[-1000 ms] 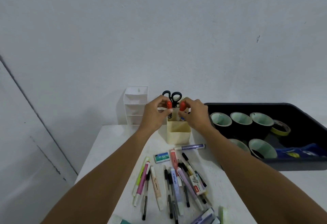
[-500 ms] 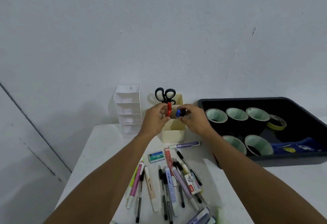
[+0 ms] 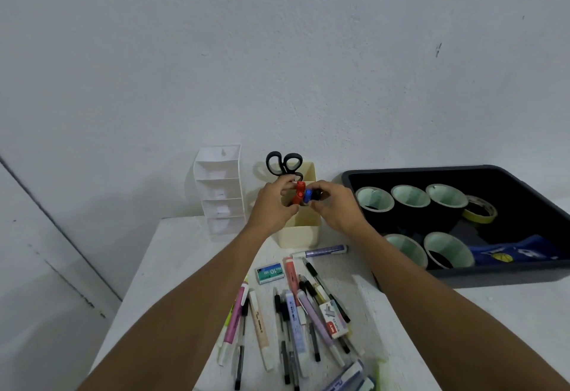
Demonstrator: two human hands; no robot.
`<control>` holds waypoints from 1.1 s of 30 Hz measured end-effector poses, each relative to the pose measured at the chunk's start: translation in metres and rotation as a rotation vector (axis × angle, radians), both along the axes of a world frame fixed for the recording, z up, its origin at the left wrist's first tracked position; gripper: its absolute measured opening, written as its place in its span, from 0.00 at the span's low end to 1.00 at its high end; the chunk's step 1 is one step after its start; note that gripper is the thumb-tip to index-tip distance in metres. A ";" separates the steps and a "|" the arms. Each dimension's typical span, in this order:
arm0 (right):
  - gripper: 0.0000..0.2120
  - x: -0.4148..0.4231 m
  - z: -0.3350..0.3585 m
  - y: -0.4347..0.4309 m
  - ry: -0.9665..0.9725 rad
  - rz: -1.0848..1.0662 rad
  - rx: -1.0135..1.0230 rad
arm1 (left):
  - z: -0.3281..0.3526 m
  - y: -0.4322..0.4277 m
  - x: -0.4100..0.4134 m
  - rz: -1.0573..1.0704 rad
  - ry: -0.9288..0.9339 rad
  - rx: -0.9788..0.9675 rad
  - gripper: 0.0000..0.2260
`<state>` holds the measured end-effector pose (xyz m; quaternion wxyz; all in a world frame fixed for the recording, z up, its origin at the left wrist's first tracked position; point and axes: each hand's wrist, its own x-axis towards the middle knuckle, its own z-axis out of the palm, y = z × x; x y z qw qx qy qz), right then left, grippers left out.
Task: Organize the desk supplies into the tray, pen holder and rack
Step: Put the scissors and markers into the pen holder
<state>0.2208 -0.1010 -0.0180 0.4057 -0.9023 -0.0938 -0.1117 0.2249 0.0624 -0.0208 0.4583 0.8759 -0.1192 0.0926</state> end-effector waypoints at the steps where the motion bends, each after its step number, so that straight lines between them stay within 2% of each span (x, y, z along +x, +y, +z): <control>1: 0.16 0.001 -0.001 0.000 0.003 -0.007 -0.002 | -0.001 -0.001 0.000 0.001 -0.006 0.002 0.29; 5: 0.21 0.003 0.000 -0.002 0.013 0.017 -0.005 | 0.000 -0.002 0.001 0.025 -0.038 -0.001 0.22; 10: 0.16 0.005 0.000 -0.001 0.011 0.060 0.002 | 0.000 0.003 -0.001 0.055 -0.073 0.047 0.16; 17: 0.16 0.006 -0.004 0.000 0.021 0.037 0.027 | -0.004 0.004 -0.002 0.108 -0.094 0.076 0.19; 23: 0.12 0.002 -0.003 0.001 0.000 0.006 0.035 | -0.005 0.007 -0.003 0.081 -0.076 0.093 0.18; 33: 0.12 0.000 -0.001 0.005 -0.082 0.038 -0.077 | -0.006 0.017 -0.007 0.070 -0.093 0.076 0.17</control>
